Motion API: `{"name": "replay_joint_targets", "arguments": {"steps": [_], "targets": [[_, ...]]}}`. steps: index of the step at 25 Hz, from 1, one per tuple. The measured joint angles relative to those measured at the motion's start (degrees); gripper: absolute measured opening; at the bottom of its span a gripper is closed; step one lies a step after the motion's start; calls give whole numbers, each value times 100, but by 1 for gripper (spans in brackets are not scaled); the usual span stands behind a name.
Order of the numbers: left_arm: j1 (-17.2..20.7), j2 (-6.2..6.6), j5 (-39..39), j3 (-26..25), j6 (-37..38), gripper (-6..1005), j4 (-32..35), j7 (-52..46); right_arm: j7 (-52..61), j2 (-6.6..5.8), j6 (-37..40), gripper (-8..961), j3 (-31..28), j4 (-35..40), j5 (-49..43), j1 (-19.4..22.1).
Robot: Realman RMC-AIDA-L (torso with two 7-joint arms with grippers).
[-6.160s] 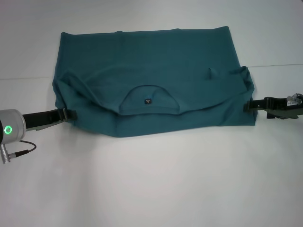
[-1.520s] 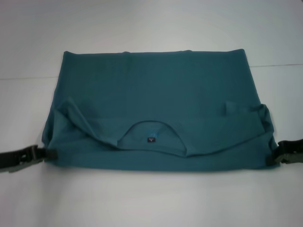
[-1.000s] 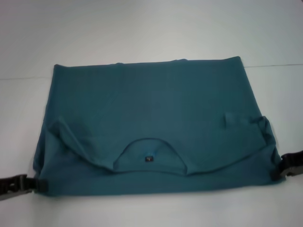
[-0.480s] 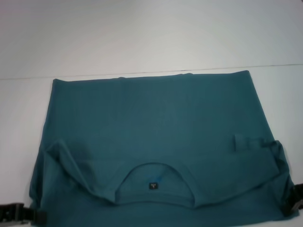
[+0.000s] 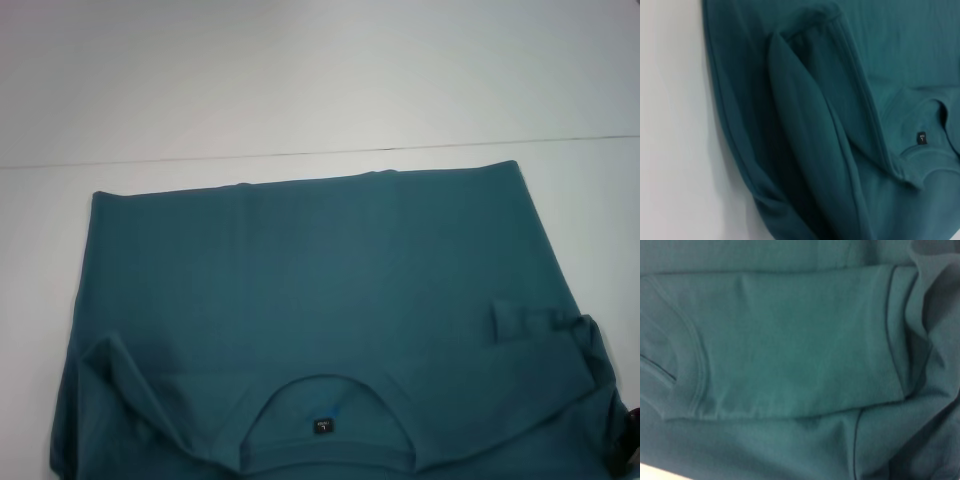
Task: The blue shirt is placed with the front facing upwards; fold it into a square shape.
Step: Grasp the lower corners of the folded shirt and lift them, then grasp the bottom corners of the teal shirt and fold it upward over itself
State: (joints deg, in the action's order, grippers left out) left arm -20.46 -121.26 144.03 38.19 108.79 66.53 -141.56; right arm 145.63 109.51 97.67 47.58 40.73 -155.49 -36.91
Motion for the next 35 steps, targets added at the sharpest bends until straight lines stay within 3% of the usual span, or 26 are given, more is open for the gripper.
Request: {"name": "replay_joint_targets", "arguments": {"steps": [5,9,16,23,32,35], "targets": [[-106,37,-61,-218,44,26,60,23,-230,6,238,61,-296,198,173,-4],[-416,120,-66,-412,29,26,23,28,-391,-1,321,63,-561,373,462,-59],[-1099,383,-69,-577,-4,26,-418,-156,-499,-152,188,65,-1082,424,837,-154],[-1387,519,-69,-657,-240,25,-473,-407,-490,-265,-185,67,-1750,472,1133,-156],[-1867,786,-19,-588,-1095,25,-1150,-645,-318,-221,-855,70,-1777,471,1187,-371],[-1985,820,-13,-502,-1446,25,-1262,-762,-238,-209,-1099,71,-1775,471,1215,-400]]}}
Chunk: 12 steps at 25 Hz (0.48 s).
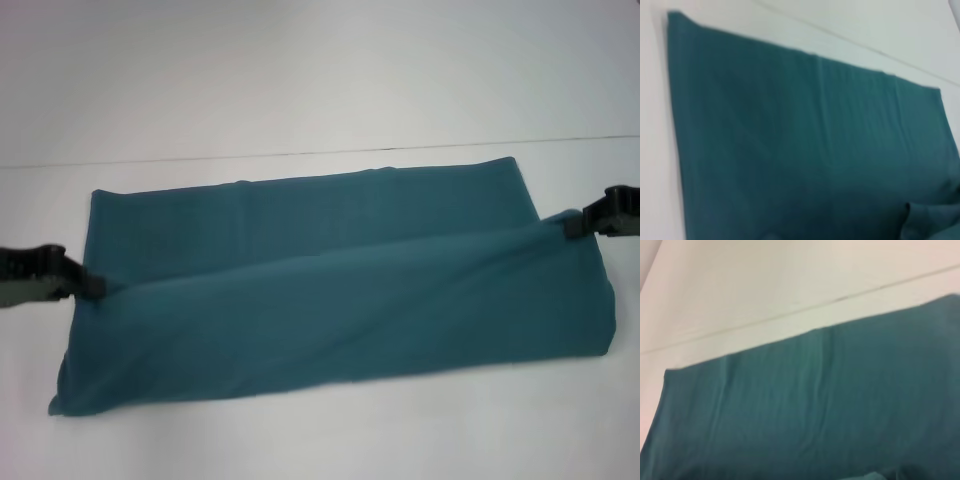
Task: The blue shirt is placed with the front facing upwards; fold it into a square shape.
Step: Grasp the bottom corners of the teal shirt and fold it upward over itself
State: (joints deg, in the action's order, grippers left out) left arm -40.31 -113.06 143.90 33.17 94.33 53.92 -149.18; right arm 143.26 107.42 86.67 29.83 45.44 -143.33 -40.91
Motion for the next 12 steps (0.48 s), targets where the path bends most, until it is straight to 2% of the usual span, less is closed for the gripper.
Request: {"name": "replay_joint_targets", "arguments": {"steps": [8,12], "targets": [[-210,-41,5,175,-935,25,-215,-192,130,74,-669,74,286,-44,-14,-90],[-304,-75,7,434,-1557,26,-444,-203,233,186,-1212,75,589,-54,-18,-136]]}}
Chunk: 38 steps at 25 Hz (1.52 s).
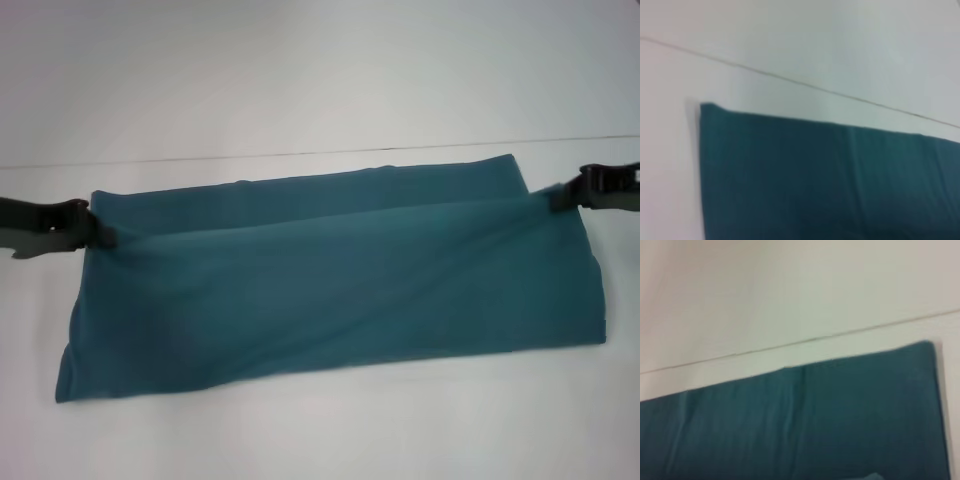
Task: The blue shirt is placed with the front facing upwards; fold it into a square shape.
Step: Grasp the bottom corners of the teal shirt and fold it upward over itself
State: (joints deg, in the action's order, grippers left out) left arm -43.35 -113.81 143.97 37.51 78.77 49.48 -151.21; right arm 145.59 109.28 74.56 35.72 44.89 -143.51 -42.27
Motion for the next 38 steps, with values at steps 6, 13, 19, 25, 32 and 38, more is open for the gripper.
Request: {"name": "replay_joint_targets", "arguments": {"steps": [6,13,19,25,32,38], "targets": [[-81,-112,-3,399,-906,26,-145,62,74,232,-932,77,321,-26,-158,-113],[-132,-319,-44,531,-1879,25,-270,261,96,460,-1914,79,431,-182,-178,-195],[-173,-387,-32,566,-2476,26,-459,294,83,477,-2502,81,448,-547,-178,-307],[-216,-424,-24,596,-2910,26,-679,391,49,542,-3221,83,602,-945,-182,-479],[-324,-418,-4,699,-3293,25,-968,449,22,579,-4166,85,1058,-1665,-185,-770],[-357,-424,-2,738,-3440,24,-1002,493,22,604,-4476,87,1111,-1743,-186,-819]]}}
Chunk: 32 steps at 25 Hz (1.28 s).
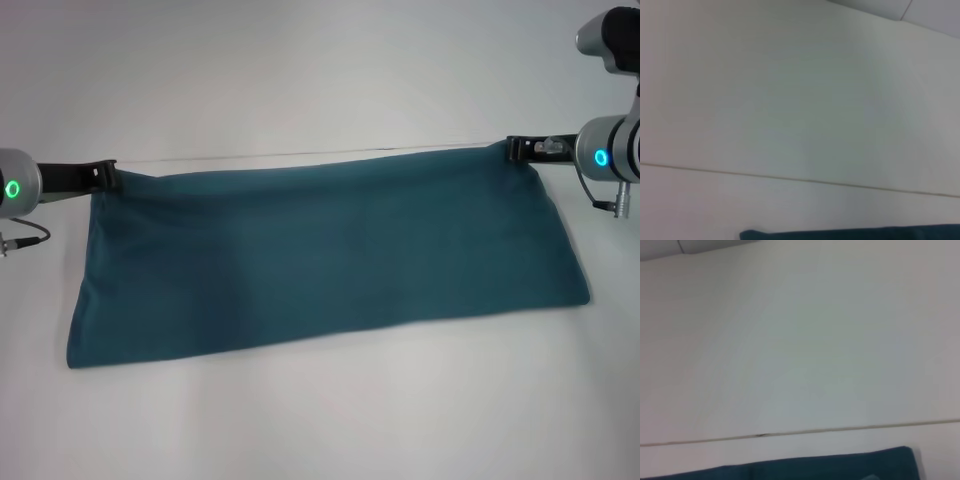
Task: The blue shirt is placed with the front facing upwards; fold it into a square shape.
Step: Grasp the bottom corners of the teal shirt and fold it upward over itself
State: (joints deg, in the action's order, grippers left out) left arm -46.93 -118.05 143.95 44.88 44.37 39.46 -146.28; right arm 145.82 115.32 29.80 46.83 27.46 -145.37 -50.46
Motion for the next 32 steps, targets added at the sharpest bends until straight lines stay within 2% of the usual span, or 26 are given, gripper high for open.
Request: {"name": "replay_joint_targets", "arguments": {"steps": [16,21,27,32], "targets": [[-22,-27,-42,0,-80,29,-24,132,10,-53,30,92,138,-5,-2,-61],[-72,21,-11,-61,-15,32,-91,-190,23,-105,95,94,263,31,-124,-90],[-68,46,3,-68,17,38,-78,-323,60,-252,136,211,259,-3,-141,-151],[-52,46,3,-68,20,233,-75,-349,63,-390,236,308,221,-3,-103,-143]]}}
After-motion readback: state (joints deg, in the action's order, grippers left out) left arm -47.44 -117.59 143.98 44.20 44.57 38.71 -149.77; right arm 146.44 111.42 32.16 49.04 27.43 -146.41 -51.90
